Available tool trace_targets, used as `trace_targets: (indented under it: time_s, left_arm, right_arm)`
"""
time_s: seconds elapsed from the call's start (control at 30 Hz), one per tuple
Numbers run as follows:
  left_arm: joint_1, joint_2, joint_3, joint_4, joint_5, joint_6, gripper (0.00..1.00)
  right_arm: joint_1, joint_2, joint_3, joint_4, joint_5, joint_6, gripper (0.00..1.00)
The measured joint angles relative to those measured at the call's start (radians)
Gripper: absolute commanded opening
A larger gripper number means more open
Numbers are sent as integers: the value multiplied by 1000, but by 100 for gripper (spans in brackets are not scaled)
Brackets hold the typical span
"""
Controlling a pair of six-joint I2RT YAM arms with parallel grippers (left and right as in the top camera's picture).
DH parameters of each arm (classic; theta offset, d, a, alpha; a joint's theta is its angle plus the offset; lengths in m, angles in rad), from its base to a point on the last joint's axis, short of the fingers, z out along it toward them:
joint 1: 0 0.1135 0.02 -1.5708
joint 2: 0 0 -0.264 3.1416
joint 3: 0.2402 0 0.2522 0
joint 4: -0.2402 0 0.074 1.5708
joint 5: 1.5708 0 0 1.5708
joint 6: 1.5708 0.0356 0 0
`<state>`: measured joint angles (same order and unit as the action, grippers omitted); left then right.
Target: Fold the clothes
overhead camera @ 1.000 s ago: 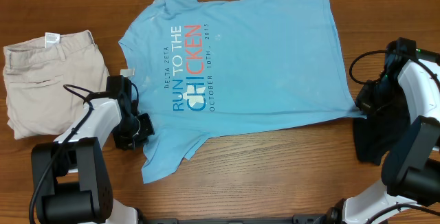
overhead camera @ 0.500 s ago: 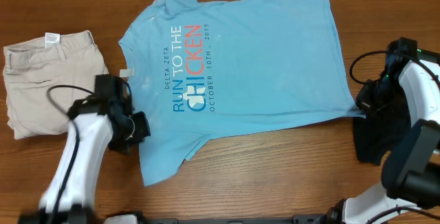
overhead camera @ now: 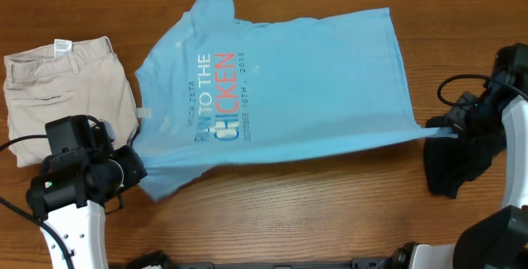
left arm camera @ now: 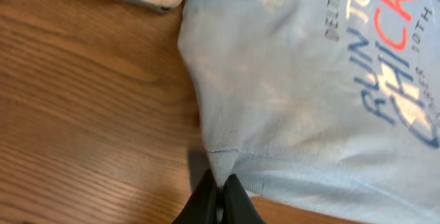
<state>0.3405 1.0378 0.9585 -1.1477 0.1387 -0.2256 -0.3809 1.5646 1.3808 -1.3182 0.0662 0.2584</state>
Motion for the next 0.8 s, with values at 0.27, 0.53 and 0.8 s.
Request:
trace_targets:
  time_s: [0.27, 0.53, 0.8]
  left_arm:
    - [9, 0, 0, -8, 12, 1, 4]
    - [9, 0, 0, 196, 24, -10, 6]
    - [-6, 137, 0, 411, 60, -31, 7]
  right_arm:
    - [-24, -56, 0, -26, -7, 0, 5]
    - [0, -73, 0, 118, -58, -27, 9]
    - [28, -29, 0, 266, -65, -38, 9]
